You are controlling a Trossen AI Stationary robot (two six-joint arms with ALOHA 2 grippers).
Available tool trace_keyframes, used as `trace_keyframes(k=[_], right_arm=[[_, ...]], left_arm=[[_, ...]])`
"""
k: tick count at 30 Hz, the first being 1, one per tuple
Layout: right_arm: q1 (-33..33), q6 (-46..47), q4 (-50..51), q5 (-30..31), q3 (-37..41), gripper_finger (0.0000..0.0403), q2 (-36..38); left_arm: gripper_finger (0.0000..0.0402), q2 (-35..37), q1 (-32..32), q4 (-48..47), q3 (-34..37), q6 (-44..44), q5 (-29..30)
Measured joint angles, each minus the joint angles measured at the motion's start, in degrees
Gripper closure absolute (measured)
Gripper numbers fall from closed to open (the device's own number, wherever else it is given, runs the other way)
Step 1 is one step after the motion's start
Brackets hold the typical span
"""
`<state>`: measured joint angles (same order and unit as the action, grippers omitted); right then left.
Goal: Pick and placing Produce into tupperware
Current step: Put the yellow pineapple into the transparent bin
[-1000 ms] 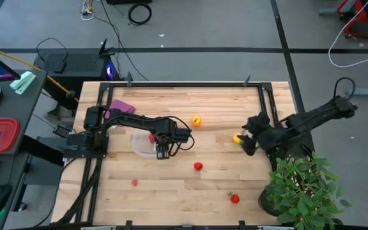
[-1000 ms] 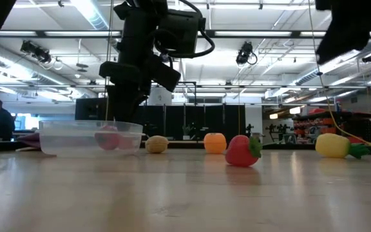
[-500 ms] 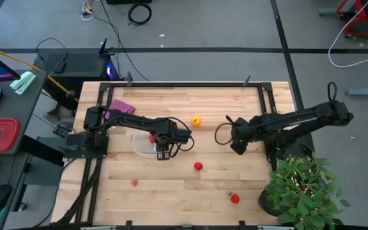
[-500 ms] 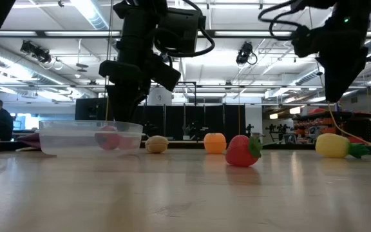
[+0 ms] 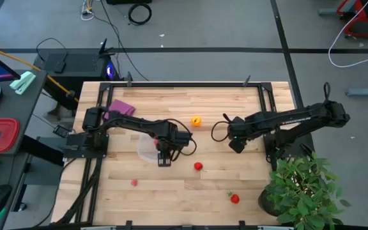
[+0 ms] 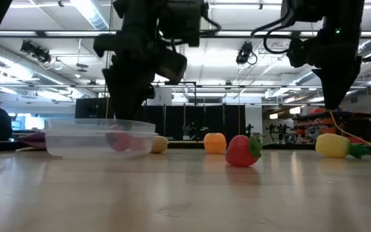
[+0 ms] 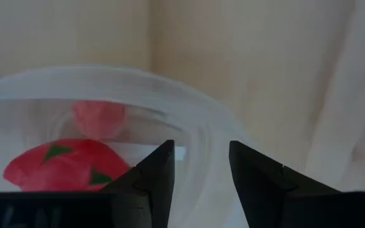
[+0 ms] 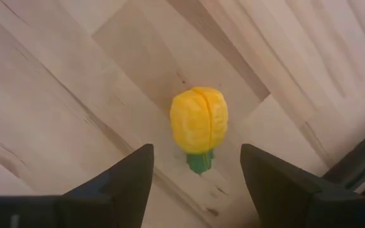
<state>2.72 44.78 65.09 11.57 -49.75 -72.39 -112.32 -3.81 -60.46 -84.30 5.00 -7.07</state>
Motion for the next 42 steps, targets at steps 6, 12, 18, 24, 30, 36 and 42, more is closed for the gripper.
trace_keyframes(k=[6,12,18,24,30,36,42], right_arm=[[0.0,-0.2,-0.5,0.0,1.5,0.0157,0.0],[0.0,0.0,-0.6,-0.2,4.6,0.0157,0.0],[0.0,-1.5,-1.8,0.0,6.7,0.0157,0.1],[0.0,-2.8,-5.4,-0.1,7.0,0.0157,-0.4],[0.0,-3.7,-8.9,0.9,7.0,0.0157,-1.3],[-0.2,-3.8,-9.9,0.6,7.0,0.0155,-3.7],[-1.0,-5.8,-9.9,2.8,7.0,0.0149,-7.0]], left_arm=[[0.0259,0.6,-0.2,-9.0,-5.6,1.9,7.0],[0.0265,0.7,-1.9,-15.0,-13.0,7.6,3.3],[0.0253,0.7,-6.0,-16.8,-18.5,11.0,0.1],[0.0246,0.7,-9.4,-16.9,-21.5,14.6,0.0],[0.0244,0.7,-12.3,-16.9,-21.6,17.0,0.0],[0.0249,0.7,-15.0,-16.7,-21.6,19.9,0.1],[0.0255,0.7,-18.5,-15.9,-21.6,22.7,0.1]])
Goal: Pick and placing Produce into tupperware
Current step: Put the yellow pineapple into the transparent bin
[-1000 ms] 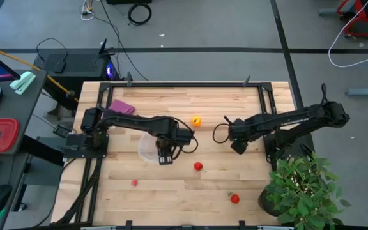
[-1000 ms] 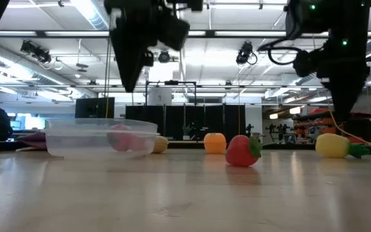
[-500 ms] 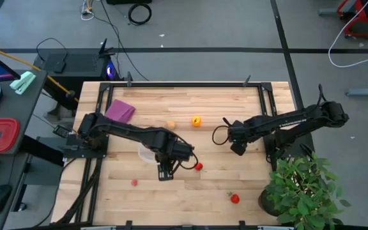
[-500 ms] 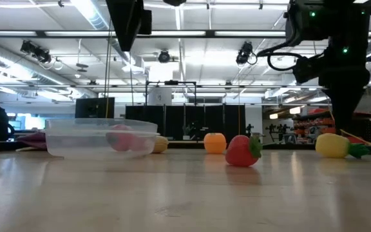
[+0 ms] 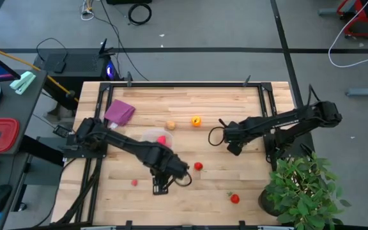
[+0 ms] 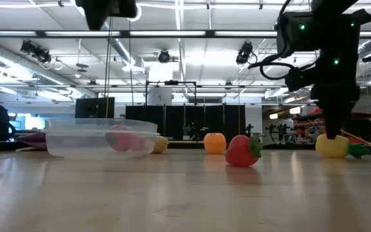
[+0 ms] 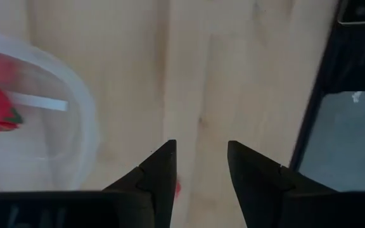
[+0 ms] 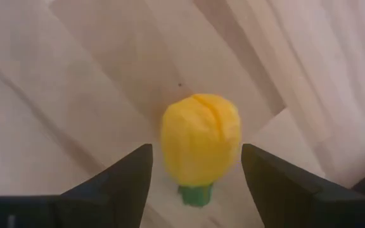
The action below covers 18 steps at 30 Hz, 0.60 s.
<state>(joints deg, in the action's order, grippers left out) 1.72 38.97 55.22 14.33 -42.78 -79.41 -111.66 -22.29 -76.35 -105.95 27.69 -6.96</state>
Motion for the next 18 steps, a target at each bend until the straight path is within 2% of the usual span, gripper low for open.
trace_keyframes(k=[10,18], right_arm=[[-3.8,-2.0,0.0,0.2,0.0,0.0133,-4.8],[-5.5,-2.0,-1.6,-3.6,0.0,0.0139,-6.8]], left_arm=[[0.0244,0.0,-4.4,0.3,0.0,6.5,0.0],[0.0257,0.0,-6.4,0.3,0.0,8.1,0.3]])
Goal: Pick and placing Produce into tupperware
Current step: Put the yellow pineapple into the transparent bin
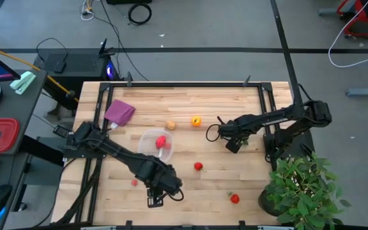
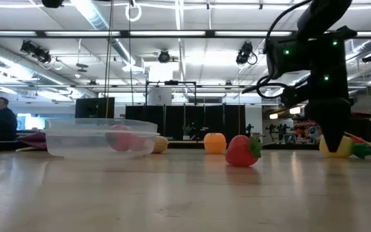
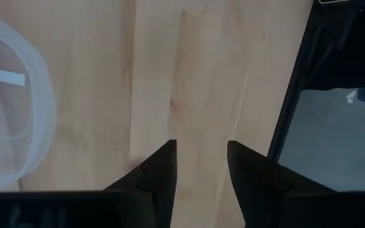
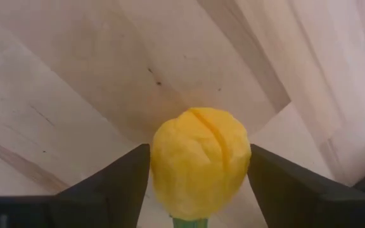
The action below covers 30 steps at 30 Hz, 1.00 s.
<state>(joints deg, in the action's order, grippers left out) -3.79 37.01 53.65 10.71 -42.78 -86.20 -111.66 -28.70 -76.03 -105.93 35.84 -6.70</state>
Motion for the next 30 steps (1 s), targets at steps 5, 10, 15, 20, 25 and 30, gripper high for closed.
trace_keyframes(k=[5,10,15,20,25,30], right_arm=[[-0.6,0.3,-0.4,0.0,0.0,0.0155,-1.3],[-0.6,1.7,-0.5,-0.1,0.0,0.0174,-0.6],[-0.5,1.8,-0.9,0.2,-1.0,0.0188,2.4],[-0.5,0.2,-5.8,-2.3,-4.0,0.019,6.6],[0.1,-3.9,-23.3,-7.8,-8.2,0.0189,10.1],[1.9,-9.7,-37.8,-12.5,-14.7,0.0189,9.9]], left_arm=[[0.0268,0.0,-0.8,0.0,0.0,0.1,0.0],[0.0278,0.0,-1.2,-0.1,0.0,1.6,0.4],[0.0289,0.0,-2.0,-2.0,0.0,3.9,0.4],[0.03,0.0,-3.0,-4.8,0.1,5.4,0.4],[0.0311,0.0,-3.2,-4.9,0.1,6.0,0.4],[0.0323,0.0,-3.7,-5.4,0.1,7.5,0.4]])
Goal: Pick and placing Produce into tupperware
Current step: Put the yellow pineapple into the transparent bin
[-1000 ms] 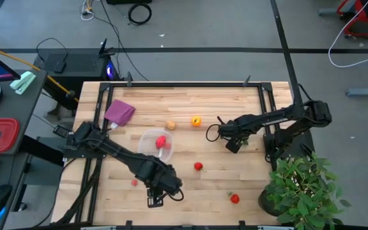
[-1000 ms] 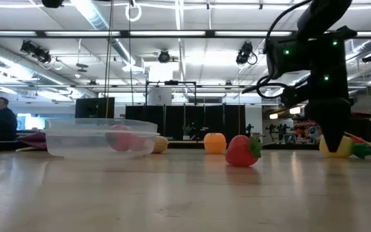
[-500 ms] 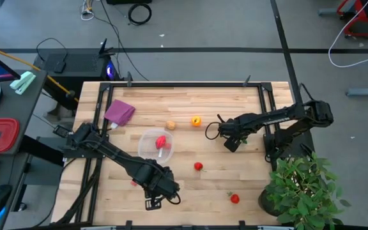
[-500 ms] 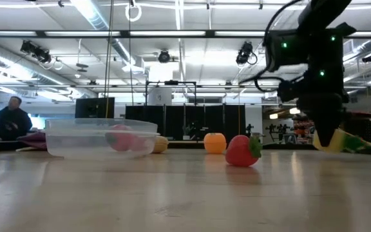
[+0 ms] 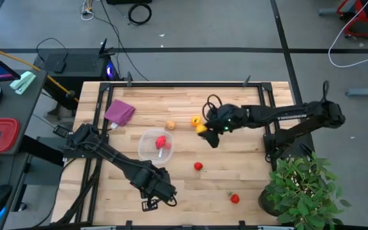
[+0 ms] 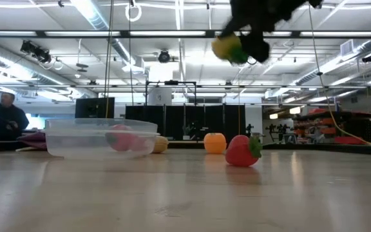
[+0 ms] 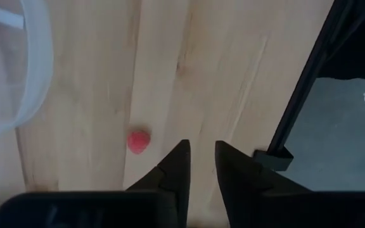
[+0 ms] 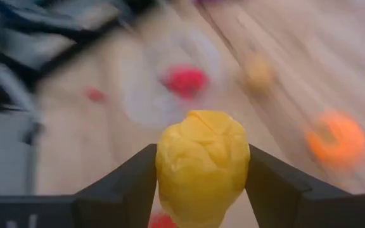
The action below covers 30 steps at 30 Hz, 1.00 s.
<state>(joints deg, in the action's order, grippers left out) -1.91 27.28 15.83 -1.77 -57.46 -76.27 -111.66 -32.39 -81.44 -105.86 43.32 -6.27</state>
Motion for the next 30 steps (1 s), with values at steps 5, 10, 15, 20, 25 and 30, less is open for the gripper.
trace_keyframes(k=[5,10,15,20,25,30], right_arm=[[3.4,-6.7,-1.5,0.4,-8.5,0.0189,-6.7],[6.2,-11.5,-1.3,3.5,-14.4,0.0189,-19.0],[6.2,-13.7,-3.2,4.5,-20.6,0.0189,-30.1],[5.7,-17.6,-3.2,3.9,-29.0,0.0188,-36.9],[5.3,-18.4,-2.8,1.2,-34.6,0.0188,-39.9],[5.2,-18.3,-1.5,0.8,-35.3,0.0188,-41.7]], left_arm=[[0.0333,0.0,-0.8,-6.1,0.0,4.4,0.0],[0.0328,0.0,-1.6,-8.5,0.0,8.7,0.0],[0.0307,0.0,-3.8,-8.6,0.5,13.0,0.2],[0.027,-0.1,-6.8,-8.6,1.4,17.0,2.8],[0.0236,-0.1,-10.3,-8.6,3.2,22.1,6.7],[0.0226,0.0,-13.5,-8.6,4.5,30.4,7.4]])
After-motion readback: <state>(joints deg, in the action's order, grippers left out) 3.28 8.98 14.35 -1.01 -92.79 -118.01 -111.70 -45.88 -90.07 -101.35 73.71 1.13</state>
